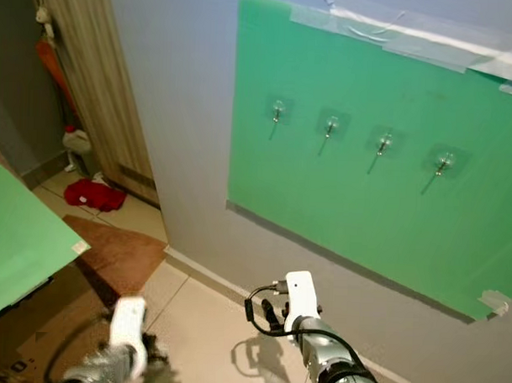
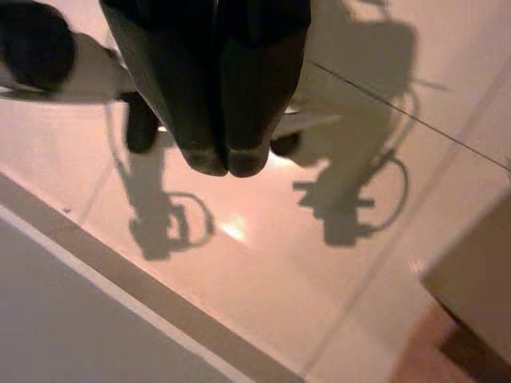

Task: Hang keys on a hook

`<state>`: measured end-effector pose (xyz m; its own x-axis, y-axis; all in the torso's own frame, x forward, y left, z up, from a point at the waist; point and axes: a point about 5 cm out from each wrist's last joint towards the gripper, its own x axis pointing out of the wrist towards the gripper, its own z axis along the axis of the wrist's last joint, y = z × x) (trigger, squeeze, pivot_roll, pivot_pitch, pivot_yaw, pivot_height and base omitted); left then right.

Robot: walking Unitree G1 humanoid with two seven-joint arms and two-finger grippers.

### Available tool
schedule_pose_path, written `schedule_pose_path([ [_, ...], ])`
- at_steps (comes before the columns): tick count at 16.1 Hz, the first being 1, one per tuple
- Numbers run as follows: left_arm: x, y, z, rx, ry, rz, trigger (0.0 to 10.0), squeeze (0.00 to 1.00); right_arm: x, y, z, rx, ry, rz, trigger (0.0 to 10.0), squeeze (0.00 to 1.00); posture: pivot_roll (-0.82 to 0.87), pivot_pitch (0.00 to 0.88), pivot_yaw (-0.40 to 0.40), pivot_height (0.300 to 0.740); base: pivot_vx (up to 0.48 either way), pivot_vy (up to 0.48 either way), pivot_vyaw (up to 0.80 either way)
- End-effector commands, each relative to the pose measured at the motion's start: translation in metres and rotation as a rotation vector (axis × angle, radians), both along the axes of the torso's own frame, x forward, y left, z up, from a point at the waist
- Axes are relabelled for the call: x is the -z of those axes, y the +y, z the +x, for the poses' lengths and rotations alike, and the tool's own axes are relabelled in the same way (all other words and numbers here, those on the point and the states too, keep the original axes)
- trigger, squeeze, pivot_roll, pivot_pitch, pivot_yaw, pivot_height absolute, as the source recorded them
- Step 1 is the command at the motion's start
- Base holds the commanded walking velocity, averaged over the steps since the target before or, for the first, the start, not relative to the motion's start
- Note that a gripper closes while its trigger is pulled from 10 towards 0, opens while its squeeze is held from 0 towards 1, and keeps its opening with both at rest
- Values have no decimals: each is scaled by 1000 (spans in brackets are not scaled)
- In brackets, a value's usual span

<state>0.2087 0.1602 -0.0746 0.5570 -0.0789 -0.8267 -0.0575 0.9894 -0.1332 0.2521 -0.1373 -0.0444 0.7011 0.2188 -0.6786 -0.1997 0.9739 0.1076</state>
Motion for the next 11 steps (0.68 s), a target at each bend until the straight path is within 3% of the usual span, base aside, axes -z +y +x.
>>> schedule_pose_path([
  [1, -3, 1, 5, -28, -15, -16, 10000, 0, 2, 0, -2, -15, 18, -15, 10000, 0, -58, 0, 14, 722, 0, 0, 0],
  [4, -4, 7, 7, -54, -23, -2, 10000, 0, 3, 3, -4, -44, 30, -24, 10000, 0, -59, 0, 12, 722, 0, 0, 0],
  [7, -6, 3, 10, -23, -39, -1, 10000, 0, 0, -9, 1, 1, 28, -32, 10000, 0, -57, 0, 14, 722, 0, 0, 0],
  [11, -10, 10, 17, -22, -56, 26, 10000, 0, -3, -17, 6, 21, 16, -55, 10000, 0, -80, 0, 44, 722, 0, 0, 0],
])
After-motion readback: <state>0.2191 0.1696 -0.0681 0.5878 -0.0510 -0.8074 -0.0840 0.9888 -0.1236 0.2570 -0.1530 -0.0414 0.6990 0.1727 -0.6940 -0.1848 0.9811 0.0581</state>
